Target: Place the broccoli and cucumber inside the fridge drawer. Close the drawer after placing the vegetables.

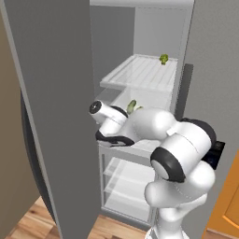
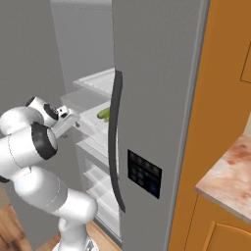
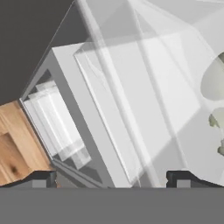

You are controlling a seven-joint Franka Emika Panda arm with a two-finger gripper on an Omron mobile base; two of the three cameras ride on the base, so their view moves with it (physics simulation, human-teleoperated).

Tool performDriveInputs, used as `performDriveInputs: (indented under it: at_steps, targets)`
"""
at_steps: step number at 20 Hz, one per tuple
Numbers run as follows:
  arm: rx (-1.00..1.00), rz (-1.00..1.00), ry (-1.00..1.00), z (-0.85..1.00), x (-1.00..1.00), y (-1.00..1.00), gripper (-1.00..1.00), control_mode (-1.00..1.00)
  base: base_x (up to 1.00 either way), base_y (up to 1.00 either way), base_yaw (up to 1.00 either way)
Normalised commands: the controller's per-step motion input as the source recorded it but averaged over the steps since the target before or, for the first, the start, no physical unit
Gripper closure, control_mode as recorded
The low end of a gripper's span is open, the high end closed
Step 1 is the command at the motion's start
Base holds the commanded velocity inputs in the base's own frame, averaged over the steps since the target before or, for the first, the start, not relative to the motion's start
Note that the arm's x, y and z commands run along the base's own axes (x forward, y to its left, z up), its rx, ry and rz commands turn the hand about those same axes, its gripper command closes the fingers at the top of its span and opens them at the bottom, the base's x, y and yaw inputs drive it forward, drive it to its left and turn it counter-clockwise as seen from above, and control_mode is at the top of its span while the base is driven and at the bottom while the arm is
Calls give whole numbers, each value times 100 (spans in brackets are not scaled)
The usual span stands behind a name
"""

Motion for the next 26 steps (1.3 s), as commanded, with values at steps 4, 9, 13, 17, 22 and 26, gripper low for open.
performDriveInputs:
  at_steps: [4, 9, 13, 17, 22, 26]
  targets:
    - [0, 1, 0, 0, 35, -46, -100, -100, 0, 0, 0]
    - [0, 1, 1, 0, 43, -44, -100, -100, 0, 0, 0]
    - [-1, 0, 0, 0, 52, -31, -100, -100, 0, 0, 0]
    - [-1, 0, 0, 3, 58, -15, -100, -100, 0, 0, 0]
    - [-2, 0, 0, 0, 54, -14, -100, -100, 0, 0, 0]
    - [0, 0, 0, 0, -10, -11, -100, -100, 0, 0, 0]
